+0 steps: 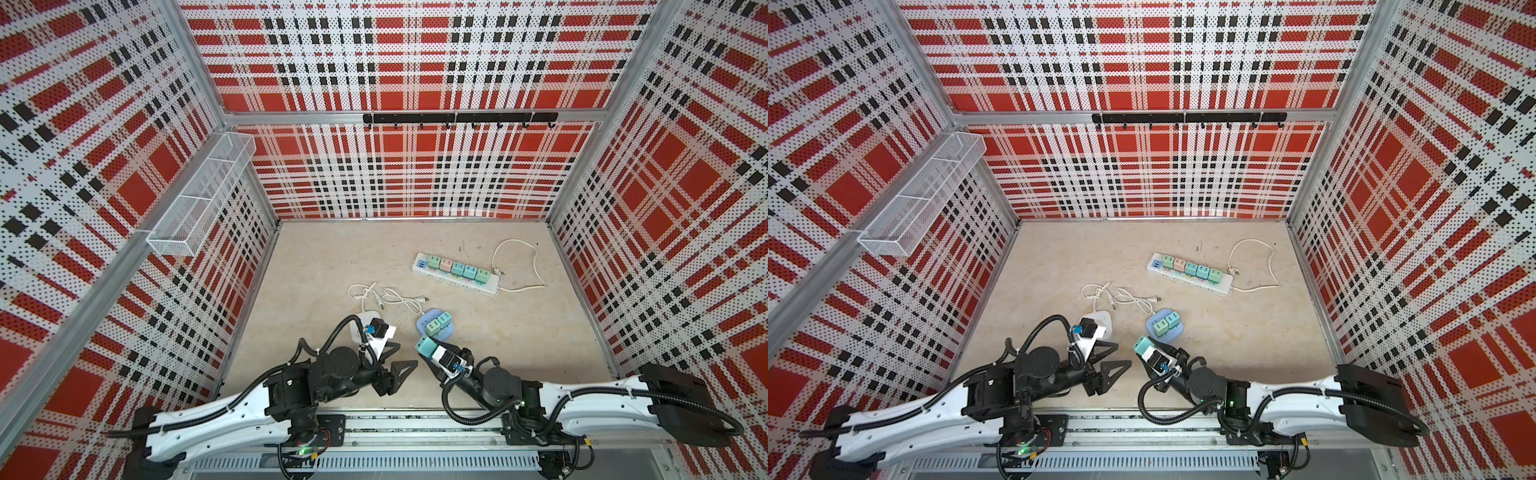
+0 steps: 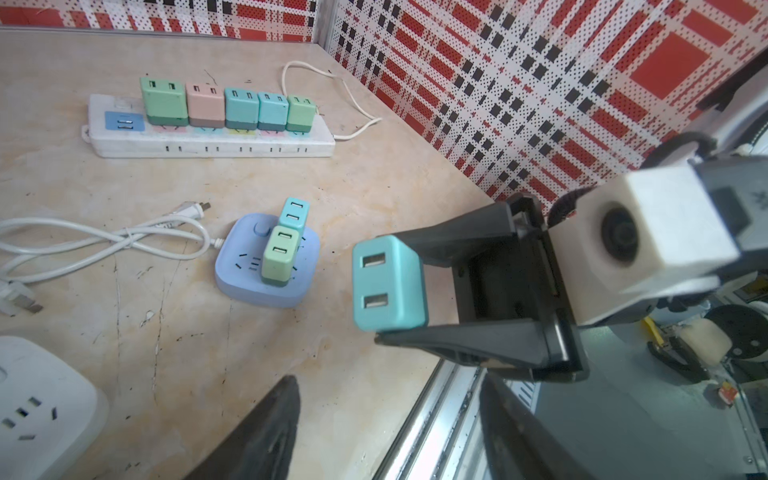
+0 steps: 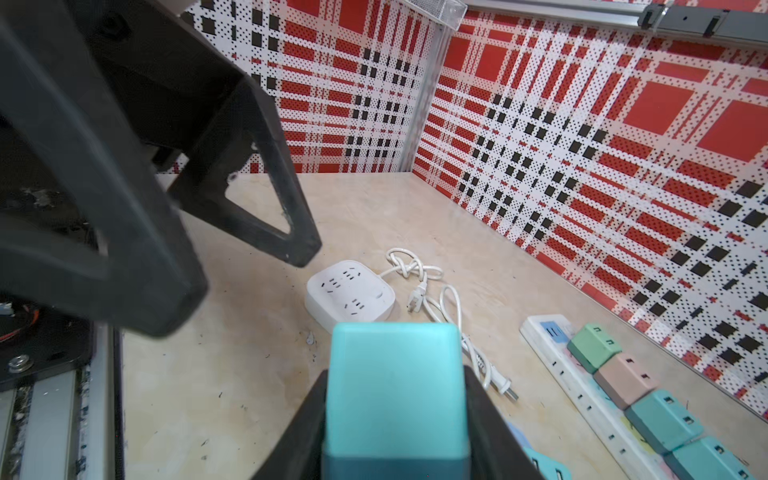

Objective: Insert plugs into power strip
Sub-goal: Pick up the plug from the bottom-center of the table, then insert the plug into the socket.

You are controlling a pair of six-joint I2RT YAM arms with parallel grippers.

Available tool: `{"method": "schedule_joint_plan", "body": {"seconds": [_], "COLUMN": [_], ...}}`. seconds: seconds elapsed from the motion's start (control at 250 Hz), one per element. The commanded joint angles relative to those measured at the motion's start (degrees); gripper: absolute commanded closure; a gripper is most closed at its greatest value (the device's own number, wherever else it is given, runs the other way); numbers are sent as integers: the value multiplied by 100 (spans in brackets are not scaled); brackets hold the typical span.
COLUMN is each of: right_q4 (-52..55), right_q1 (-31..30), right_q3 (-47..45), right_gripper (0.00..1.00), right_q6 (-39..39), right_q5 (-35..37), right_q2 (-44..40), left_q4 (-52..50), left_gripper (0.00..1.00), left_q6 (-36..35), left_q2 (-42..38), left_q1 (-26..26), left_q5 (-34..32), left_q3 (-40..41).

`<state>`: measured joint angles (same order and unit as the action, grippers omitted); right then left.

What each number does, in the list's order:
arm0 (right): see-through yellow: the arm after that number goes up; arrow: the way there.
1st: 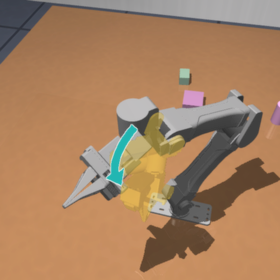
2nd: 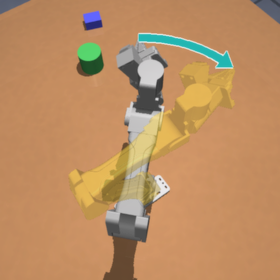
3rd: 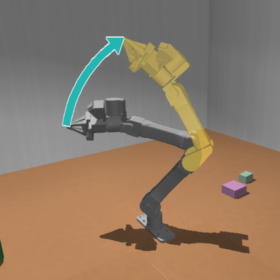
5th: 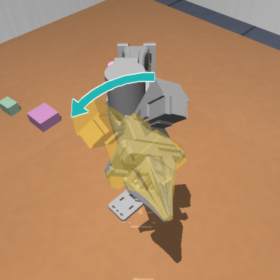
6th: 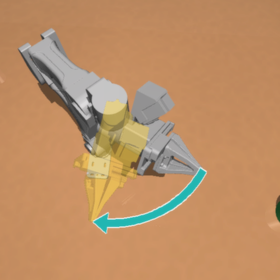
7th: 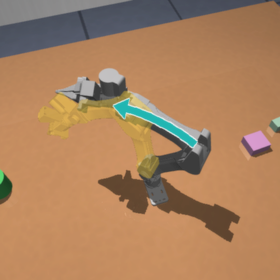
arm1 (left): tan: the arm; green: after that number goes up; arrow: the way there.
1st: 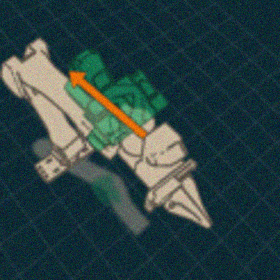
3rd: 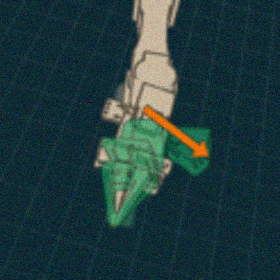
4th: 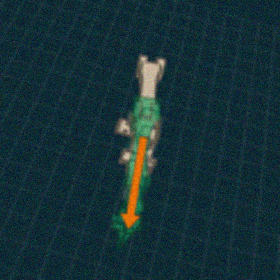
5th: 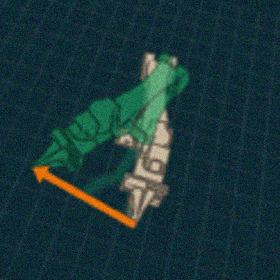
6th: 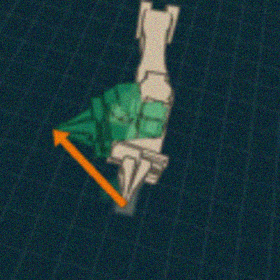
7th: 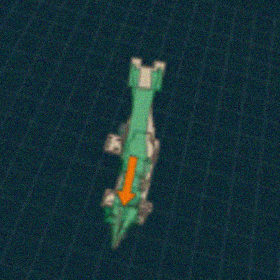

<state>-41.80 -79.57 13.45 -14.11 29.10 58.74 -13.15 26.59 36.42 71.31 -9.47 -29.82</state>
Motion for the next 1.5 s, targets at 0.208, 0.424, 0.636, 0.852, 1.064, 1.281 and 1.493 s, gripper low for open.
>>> {"method": "schedule_joint_plan", "body": {"seconds": [0.208,0.424,0.636,0.852,1.064,1.281,1.493], "right_q4": [-693,-662,-842,-1042,-1252,-1787,-1779], "right_q1": [12,8,5,4,3,11,5], "right_q3": [-97,-28,70,130,236,147,184], "right_gripper": [92,93,94,95,95,96,97], "right_q6": [-295,-279,-369,-485,-602,-663,-690], "right_q5": [-483,-902,-1036,-1073,-1064,-924,-985], "right_q2": [-42,-72,48,172,404,630,638], "left_q4": [508,673,787,934,1077,1100,1342], "left_gripper": [30,31,37,42,45,46,57], "left_q6": [-136,-83,4,112,143,200,246], "left_q2": [210,314,614,547,574,717,804], "left_q1": [92,72,54,47,12,-39,-233], "left_q5": [-611,-583,-382,-328,-40,87,439], "left_q3": [-185,-187,-269,-122,-50,-30,92]}}
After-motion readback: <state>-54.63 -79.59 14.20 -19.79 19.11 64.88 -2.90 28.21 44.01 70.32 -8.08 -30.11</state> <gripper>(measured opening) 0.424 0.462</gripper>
